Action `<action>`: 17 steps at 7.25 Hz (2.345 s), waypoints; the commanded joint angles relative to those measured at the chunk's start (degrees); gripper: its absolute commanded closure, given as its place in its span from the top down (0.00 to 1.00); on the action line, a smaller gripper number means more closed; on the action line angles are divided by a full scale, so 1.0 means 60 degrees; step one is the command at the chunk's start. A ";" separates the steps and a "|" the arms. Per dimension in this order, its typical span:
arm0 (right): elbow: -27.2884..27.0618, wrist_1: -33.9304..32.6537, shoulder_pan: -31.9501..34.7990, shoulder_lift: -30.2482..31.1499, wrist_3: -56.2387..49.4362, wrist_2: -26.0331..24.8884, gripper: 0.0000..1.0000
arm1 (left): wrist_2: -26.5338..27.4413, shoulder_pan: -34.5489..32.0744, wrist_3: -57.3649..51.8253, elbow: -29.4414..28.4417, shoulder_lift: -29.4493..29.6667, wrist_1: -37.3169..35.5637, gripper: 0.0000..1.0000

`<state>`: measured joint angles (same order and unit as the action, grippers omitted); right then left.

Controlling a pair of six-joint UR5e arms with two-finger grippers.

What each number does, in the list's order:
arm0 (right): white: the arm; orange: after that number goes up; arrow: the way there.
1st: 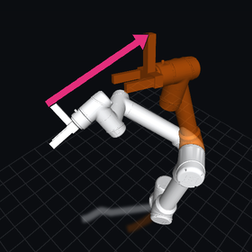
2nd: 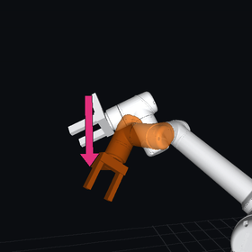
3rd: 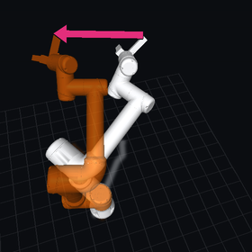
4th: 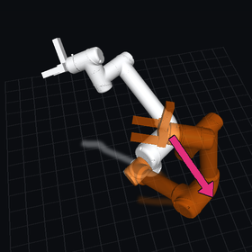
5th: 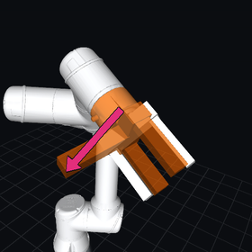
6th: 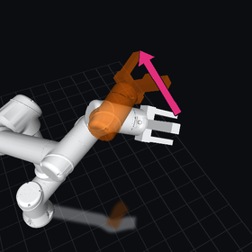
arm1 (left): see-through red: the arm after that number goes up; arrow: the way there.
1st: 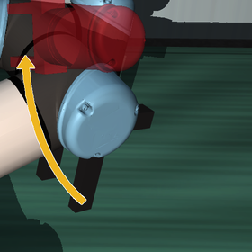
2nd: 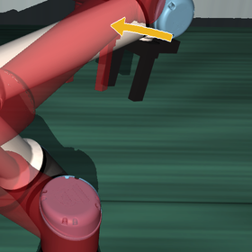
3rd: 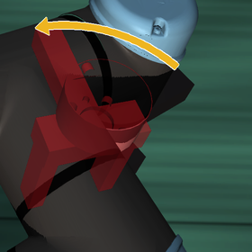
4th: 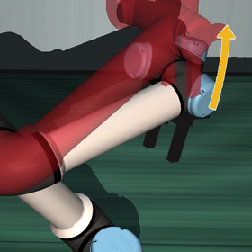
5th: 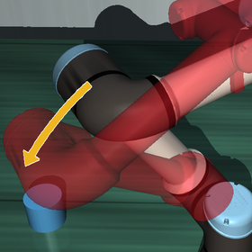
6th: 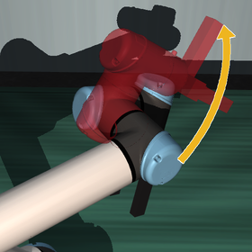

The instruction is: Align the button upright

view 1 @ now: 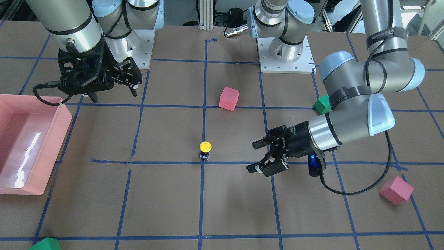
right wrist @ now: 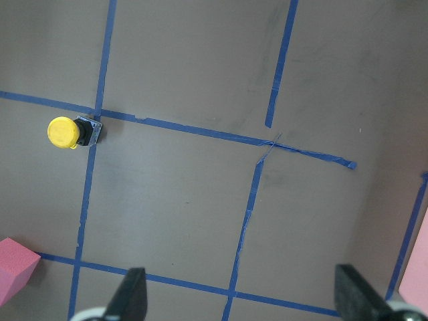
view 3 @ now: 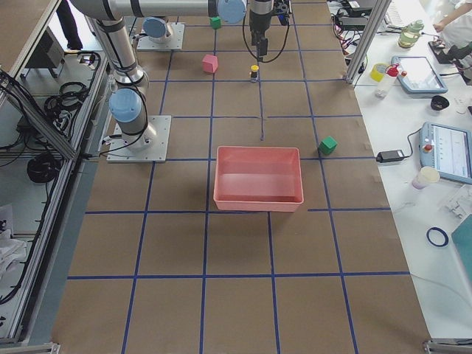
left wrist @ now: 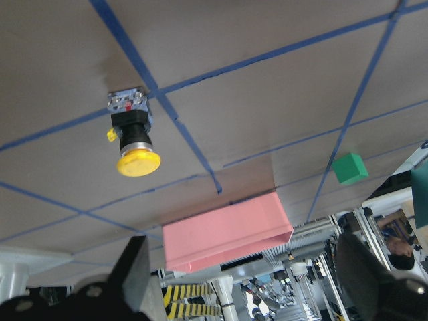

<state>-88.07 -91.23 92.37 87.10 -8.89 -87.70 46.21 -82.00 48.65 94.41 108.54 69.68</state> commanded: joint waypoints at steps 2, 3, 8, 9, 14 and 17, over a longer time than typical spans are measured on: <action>0.0000 0.0000 0.0001 -0.0001 0.0002 -0.0002 1.00 | 0.3915 0.0014 -0.4764 -0.0340 -0.0701 0.0454 1.00; 0.0000 0.0000 0.0001 -0.0001 0.0016 -0.0002 1.00 | 0.5495 0.0014 -0.6697 -0.0355 -0.1008 0.0733 1.00; -0.0015 0.0000 -0.0014 -0.0001 0.0016 0.0013 1.00 | 0.7840 -0.0452 -0.7626 -0.0633 -0.3190 0.2973 1.00; -0.0015 0.0000 -0.0014 -0.0001 0.0016 0.0013 1.00 | 0.7869 -0.0861 -0.7625 -0.0604 -0.3280 0.2991 1.00; -0.0015 0.0015 -0.0014 -0.0001 0.0016 0.0013 1.00 | 0.7008 -0.1568 -0.7581 -0.0458 -0.3311 0.2991 1.00; -0.0015 0.0000 -0.0014 -0.0001 0.0016 0.0013 1.00 | 0.7063 -0.1583 -0.7596 -0.0370 -0.3398 0.3035 1.00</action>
<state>-88.15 -91.18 92.29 87.10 -8.76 -87.63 88.55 -91.50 3.11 92.03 88.41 87.82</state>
